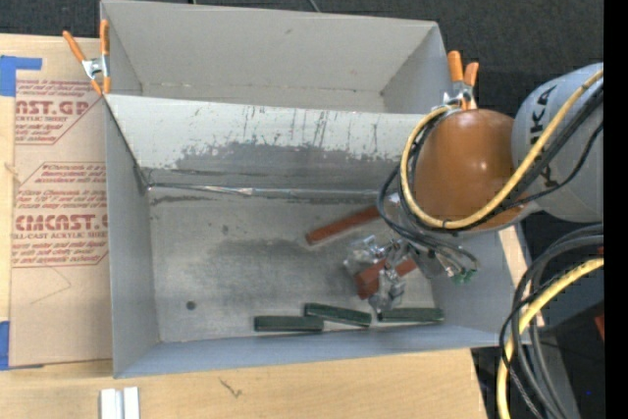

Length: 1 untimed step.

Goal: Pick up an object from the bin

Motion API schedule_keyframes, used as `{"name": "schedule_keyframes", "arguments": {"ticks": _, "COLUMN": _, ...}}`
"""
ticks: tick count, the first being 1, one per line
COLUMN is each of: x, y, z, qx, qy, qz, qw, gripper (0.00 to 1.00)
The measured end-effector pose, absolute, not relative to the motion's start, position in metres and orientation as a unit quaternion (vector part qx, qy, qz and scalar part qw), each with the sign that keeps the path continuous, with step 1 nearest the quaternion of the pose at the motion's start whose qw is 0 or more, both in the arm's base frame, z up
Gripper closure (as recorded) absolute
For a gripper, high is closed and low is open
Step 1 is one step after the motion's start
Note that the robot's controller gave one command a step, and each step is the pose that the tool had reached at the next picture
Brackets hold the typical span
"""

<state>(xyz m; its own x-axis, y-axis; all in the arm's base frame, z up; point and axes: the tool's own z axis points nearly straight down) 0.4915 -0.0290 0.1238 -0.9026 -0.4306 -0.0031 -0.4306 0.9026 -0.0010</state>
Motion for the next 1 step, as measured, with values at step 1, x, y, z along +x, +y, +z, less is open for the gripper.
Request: {"name": "schedule_keyframes", "arguments": {"ticks": 1, "x": 0.5272, "y": -0.0497, "z": 0.2523, "qx": -0.287, "qy": 0.958, "qz": 0.0, "qw": 0.002, "gripper": 1.0}}
